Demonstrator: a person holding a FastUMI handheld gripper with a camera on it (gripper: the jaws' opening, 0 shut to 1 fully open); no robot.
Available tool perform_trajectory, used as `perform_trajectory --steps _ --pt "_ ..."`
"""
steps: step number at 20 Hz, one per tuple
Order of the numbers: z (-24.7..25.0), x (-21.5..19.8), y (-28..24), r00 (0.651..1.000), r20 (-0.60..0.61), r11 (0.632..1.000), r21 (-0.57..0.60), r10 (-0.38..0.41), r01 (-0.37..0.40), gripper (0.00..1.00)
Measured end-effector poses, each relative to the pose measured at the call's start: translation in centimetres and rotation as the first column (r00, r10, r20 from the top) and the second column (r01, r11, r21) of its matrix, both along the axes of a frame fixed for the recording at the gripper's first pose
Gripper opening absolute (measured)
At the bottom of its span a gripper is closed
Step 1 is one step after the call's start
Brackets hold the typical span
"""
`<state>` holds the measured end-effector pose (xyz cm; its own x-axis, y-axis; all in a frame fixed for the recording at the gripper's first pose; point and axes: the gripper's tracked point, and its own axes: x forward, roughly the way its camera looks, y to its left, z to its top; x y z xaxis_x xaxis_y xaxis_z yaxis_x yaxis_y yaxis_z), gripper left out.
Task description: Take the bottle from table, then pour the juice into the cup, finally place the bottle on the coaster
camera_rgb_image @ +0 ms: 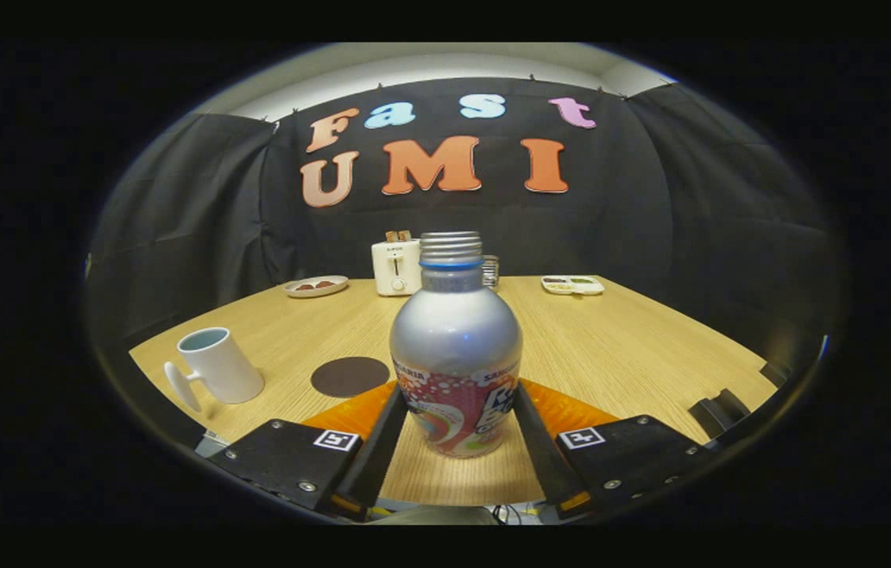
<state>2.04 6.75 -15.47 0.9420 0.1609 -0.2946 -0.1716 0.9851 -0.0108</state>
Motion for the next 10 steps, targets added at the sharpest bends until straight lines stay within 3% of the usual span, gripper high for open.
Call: perform_trajectory --steps 5,10 --pt "0.7 0.1 0.5 1.0 0.005 0.999 -0.042 -0.011 0.011 0.75" --pt "1.9 0.0 2.6 0.999 0.028 0.992 -0.124 0.03 -0.027 0.76"
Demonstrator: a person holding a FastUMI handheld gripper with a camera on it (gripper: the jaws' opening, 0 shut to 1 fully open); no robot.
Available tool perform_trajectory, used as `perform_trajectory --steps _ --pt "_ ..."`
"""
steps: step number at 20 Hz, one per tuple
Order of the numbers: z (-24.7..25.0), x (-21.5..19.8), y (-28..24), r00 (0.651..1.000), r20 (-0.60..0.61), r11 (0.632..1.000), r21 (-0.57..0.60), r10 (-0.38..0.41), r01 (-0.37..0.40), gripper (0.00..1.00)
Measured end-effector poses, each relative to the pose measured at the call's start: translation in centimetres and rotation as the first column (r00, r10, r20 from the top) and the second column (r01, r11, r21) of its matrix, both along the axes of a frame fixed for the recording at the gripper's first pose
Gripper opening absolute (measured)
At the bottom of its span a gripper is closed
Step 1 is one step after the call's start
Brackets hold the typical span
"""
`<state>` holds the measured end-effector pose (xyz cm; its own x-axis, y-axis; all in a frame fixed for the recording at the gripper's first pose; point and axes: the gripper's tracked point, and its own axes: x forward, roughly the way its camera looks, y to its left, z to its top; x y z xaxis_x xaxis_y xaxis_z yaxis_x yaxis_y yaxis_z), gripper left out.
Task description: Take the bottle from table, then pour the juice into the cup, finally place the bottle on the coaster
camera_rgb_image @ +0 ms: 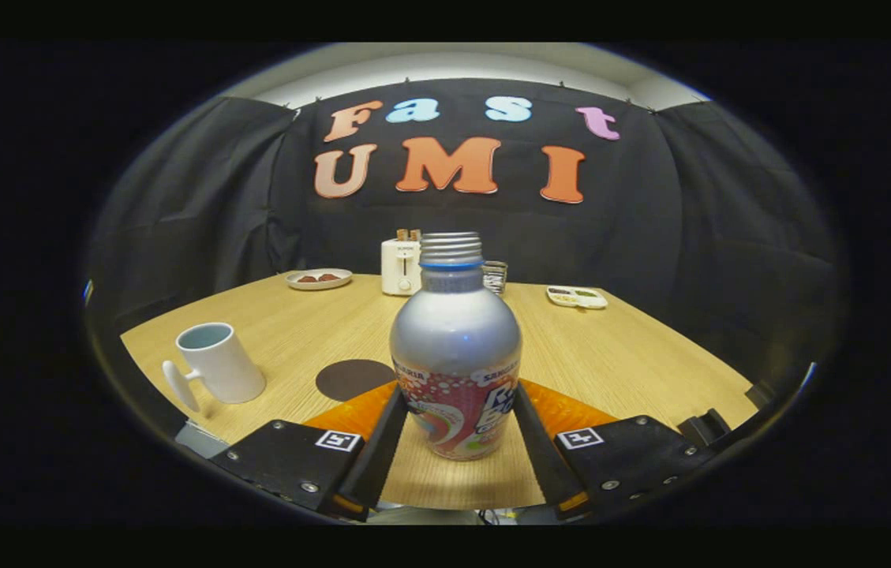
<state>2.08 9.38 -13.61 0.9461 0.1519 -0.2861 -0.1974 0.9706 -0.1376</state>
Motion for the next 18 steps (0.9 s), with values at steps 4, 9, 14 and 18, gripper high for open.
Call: perform_trajectory --steps 4,9,14,18 --pt "0.6 0.0 2.2 0.999 0.017 0.998 -0.064 0.03 -0.029 0.75" --pt "1.7 -0.2 4.5 0.997 0.057 0.982 -0.184 0.057 -0.046 0.76" --pt "3.1 -0.2 6.4 0.99 0.115 0.936 -0.349 0.086 -0.041 0.76" --pt "3.4 -0.5 7.6 0.985 0.137 0.893 -0.449 0.104 -0.032 0.76"
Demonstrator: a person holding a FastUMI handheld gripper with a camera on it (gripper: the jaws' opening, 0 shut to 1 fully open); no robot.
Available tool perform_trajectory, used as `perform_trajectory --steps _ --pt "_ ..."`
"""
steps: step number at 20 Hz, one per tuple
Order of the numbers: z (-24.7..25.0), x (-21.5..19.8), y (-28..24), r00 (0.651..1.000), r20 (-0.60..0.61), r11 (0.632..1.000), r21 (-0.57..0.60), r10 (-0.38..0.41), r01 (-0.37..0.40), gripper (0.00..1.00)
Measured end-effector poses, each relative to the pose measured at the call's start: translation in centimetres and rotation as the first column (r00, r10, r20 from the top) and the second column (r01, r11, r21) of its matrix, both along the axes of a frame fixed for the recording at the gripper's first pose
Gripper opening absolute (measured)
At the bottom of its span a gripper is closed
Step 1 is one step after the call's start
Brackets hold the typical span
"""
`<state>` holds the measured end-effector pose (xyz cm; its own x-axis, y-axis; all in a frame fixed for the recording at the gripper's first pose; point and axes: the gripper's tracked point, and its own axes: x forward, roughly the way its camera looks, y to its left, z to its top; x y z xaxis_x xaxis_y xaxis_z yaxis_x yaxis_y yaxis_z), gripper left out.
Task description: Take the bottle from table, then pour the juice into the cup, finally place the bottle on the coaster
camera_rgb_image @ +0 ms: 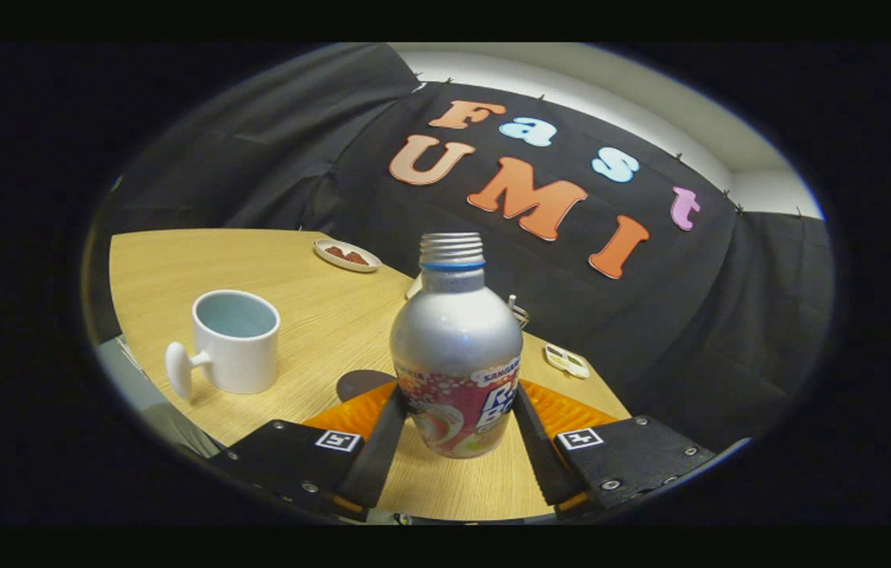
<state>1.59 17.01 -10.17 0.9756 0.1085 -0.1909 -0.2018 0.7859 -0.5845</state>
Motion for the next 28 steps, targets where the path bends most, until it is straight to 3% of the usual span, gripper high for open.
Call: perform_trajectory --steps 9,15,28 --pt "0.2 -0.2 2.6 0.998 0.061 0.972 -0.234 0.029 -0.014 0.75" --pt "0.2 -0.5 3.8 0.99 0.121 0.903 -0.431 0.066 -0.007 0.75" --pt "-0.1 -0.8 5.3 0.978 0.145 0.784 -0.62 0.149 -0.027 0.75"
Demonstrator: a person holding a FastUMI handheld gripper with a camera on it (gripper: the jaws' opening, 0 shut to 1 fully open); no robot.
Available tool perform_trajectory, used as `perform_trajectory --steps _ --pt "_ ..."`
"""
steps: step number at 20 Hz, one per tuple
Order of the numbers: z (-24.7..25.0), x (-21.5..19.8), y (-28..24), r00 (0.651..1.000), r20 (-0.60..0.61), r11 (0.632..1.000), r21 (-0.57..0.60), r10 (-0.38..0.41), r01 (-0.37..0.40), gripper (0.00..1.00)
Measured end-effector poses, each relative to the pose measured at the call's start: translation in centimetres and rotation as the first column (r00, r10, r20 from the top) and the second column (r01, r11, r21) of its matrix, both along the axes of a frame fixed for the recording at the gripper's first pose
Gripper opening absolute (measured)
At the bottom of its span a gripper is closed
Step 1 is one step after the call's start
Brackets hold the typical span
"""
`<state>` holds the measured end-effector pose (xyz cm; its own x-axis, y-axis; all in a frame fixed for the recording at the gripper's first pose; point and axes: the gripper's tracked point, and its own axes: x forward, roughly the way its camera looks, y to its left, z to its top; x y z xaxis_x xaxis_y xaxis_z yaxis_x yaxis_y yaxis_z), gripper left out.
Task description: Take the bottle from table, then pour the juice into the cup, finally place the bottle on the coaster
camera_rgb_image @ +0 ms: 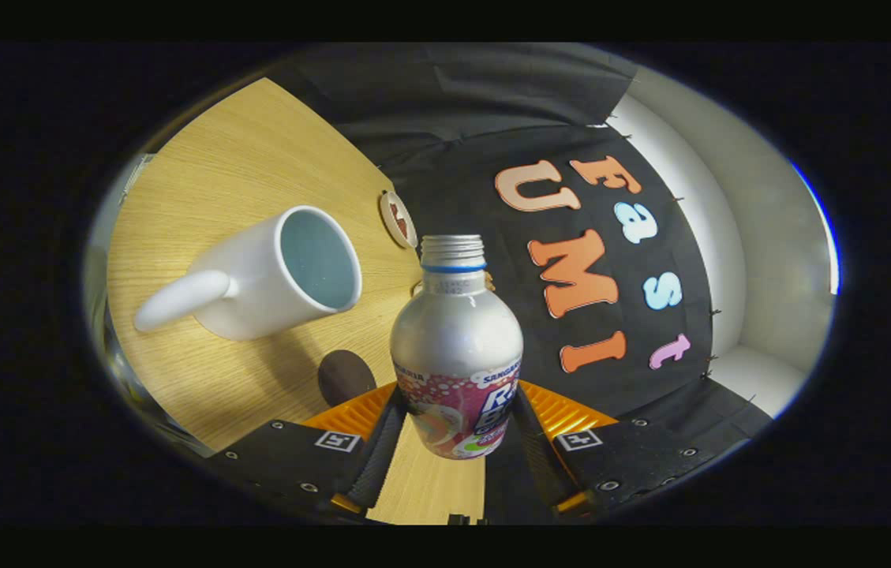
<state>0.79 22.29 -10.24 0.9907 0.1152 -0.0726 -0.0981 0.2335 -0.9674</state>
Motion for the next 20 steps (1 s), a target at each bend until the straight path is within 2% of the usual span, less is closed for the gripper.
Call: perform_trajectory --steps 20 --pt "0.55 0.71 0.55 0.999 0.033 0.974 -0.226 0.032 -0.024 0.74"
